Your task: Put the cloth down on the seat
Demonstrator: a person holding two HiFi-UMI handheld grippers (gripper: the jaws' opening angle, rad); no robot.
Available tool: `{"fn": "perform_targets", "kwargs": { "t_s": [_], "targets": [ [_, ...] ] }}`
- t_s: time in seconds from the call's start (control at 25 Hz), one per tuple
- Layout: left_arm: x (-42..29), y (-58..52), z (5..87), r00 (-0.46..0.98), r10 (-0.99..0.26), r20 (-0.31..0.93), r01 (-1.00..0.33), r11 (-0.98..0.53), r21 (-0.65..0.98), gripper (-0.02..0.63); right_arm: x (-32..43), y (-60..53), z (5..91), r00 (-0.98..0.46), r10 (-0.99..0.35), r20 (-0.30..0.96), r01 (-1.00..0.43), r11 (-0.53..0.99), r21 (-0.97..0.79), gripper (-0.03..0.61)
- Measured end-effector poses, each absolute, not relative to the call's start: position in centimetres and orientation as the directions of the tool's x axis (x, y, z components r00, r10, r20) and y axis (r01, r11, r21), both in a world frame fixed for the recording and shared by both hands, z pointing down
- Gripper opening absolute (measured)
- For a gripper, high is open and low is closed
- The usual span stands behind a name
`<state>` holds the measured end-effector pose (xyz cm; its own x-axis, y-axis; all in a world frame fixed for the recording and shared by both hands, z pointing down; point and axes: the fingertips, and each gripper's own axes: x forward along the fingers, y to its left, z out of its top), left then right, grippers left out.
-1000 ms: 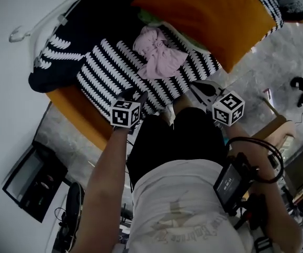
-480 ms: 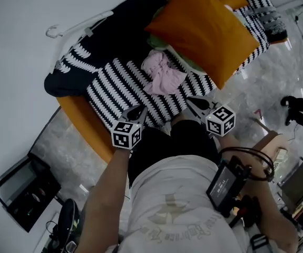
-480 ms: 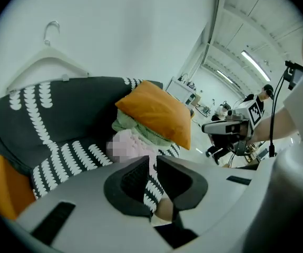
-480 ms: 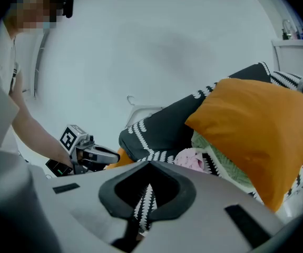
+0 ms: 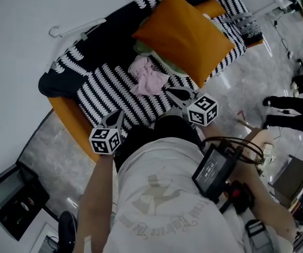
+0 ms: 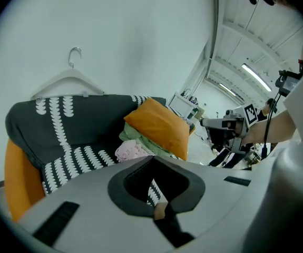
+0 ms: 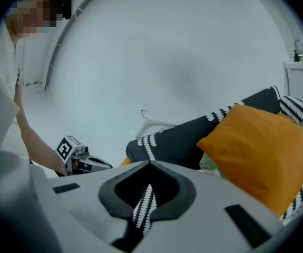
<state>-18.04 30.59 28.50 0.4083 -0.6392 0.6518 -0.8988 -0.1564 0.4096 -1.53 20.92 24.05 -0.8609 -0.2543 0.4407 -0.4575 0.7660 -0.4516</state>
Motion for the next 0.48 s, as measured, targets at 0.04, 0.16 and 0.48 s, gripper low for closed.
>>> {"fn": "perform_targets", "kwargs": {
  "t_s": [0.04, 0.16, 0.48],
  "targets": [
    [-18.4, 30.9, 28.3, 0.402, -0.651, 0.645, -0.898, -0.142, 0.416, 0.012, -1.8, 20.8, 23.6, -0.863, -0.257, 0.435, -0.455, 0.770, -0.447, 0.015],
    [-19.4, 31.5, 27.7, 0.384, -0.680, 0.624, -0.896, -0.113, 0.429, 0.012, -2.5, 20.3, 22.4, -0.868, -0.266, 0.420, -0.448, 0.785, -0.428, 0.015],
    [-20.1, 32.4, 24.0, 0.365, -0.739, 0.567, -0.908, -0.147, 0.393, 0.012, -2.8, 20.7, 18.0, -0.888, -0.300, 0.349, -0.425, 0.824, -0.375, 0.015]
  ]
}}
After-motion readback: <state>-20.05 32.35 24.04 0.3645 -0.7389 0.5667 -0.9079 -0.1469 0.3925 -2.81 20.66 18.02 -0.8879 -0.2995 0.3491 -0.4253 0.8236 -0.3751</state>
